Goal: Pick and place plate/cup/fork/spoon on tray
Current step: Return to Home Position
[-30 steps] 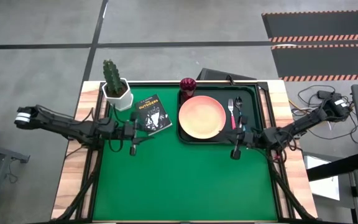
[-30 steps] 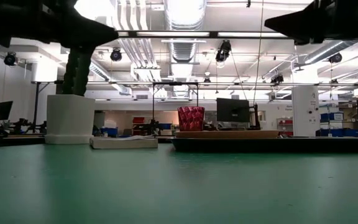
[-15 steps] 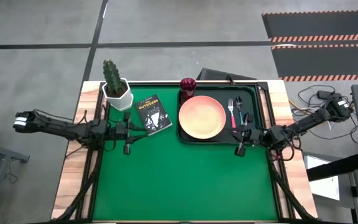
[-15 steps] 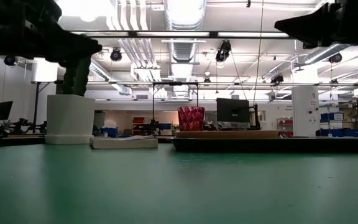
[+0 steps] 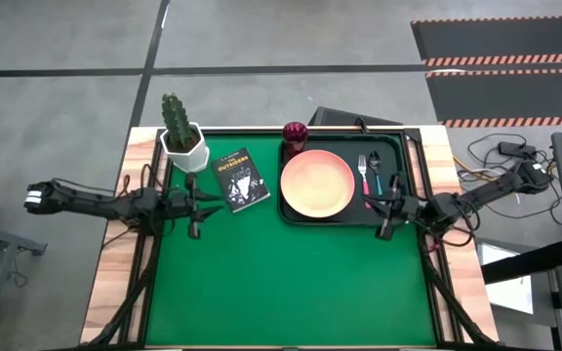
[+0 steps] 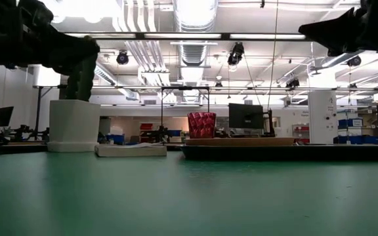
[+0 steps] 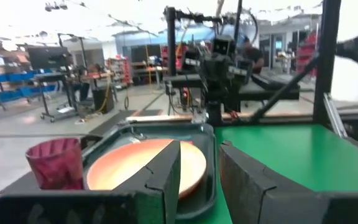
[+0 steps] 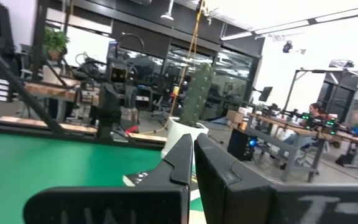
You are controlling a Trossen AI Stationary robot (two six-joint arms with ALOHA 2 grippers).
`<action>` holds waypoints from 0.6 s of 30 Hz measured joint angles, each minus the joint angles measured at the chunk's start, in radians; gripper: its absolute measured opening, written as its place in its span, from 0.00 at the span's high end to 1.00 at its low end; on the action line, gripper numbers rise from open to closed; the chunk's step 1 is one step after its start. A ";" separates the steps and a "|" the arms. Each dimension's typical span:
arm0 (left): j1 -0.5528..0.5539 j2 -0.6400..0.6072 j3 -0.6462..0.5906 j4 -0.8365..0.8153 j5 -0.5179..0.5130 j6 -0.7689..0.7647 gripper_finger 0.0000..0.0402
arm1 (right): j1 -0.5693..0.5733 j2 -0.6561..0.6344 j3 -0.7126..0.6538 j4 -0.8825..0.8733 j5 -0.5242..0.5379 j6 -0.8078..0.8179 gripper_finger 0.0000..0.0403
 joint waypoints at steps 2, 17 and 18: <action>0.006 -0.004 0.000 0.002 0.000 0.000 0.78 | -0.016 -0.013 0.000 -0.015 -0.001 0.000 0.98; 0.024 -0.006 -0.002 0.002 0.000 -0.001 0.78 | -0.253 -0.027 0.088 -0.206 -0.217 0.005 0.98; 0.024 -0.006 -0.002 0.002 0.000 -0.002 0.78 | -0.254 -0.035 0.084 -0.207 -0.219 0.002 0.98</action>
